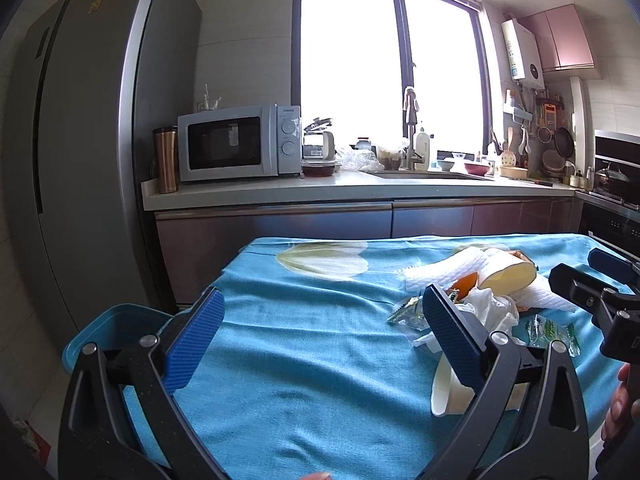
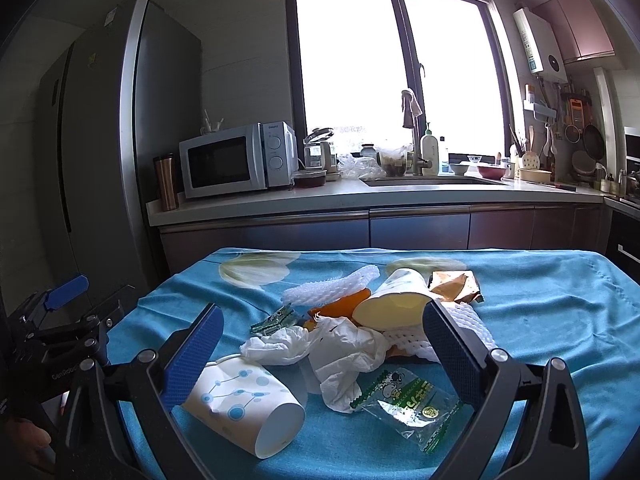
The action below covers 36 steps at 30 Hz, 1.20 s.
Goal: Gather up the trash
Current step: 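Grasp the blue-dotted paper cup with the left tool while the right tool grasps a crumpled white tissue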
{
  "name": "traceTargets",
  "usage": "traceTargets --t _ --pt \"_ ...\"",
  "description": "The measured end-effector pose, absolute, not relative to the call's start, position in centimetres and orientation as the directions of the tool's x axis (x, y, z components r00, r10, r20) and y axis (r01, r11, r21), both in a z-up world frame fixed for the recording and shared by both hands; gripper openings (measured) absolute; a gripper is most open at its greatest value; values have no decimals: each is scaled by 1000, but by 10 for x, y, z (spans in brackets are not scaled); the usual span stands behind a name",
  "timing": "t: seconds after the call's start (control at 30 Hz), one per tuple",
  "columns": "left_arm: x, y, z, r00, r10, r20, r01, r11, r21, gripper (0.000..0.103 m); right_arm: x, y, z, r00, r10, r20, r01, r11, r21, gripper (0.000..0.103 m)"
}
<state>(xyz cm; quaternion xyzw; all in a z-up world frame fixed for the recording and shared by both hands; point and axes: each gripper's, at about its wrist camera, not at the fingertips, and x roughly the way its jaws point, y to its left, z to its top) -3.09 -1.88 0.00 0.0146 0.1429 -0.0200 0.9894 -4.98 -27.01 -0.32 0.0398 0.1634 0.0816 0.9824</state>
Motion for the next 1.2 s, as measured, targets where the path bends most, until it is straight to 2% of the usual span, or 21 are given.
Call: traceTargets --t 0.17,0.47,0.57,0.73,0.8,0.83,0.9,0.93,0.97,1.0,1.2 --pt "-20 -25 -10 926 -122 -357 132 991 3 97 -40 -281 -11 914 174 -367 -133 982 134 96" --pt "-11 -47 -24 822 -336 -459 355 934 -48 97 -1 -293 -32 827 235 -511 -160 969 187 77" --pt "-7 -57 -32 772 -398 -496 421 904 -71 95 15 -289 -38 796 254 -549 -180 966 185 75" --pt "5 -69 -47 680 -483 -552 493 858 -144 77 38 -283 -50 743 268 -613 -201 963 178 66" --pt "9 -68 -50 655 -517 -551 510 841 -182 70 44 -282 -55 722 279 -634 -206 960 188 56" --pt "10 -69 -51 642 -533 -551 522 830 -195 64 46 -282 -57 712 286 -641 -210 958 194 53" --pt "12 -68 -51 621 -555 -553 537 815 -216 53 47 -282 -59 700 297 -649 -215 955 204 41" --pt "13 -68 -53 603 -572 -555 549 803 -230 45 48 -282 -59 696 302 -652 -217 953 210 36" --pt "13 -68 -53 592 -582 -558 555 796 -242 35 48 -282 -61 690 307 -655 -219 952 216 23" --pt "14 -69 -54 584 -585 -563 557 793 -246 31 49 -282 -62 682 319 -658 -224 948 226 11" --pt "13 -60 -50 562 -621 -546 570 769 -289 17 40 -289 -59 684 358 -636 -236 933 271 5"
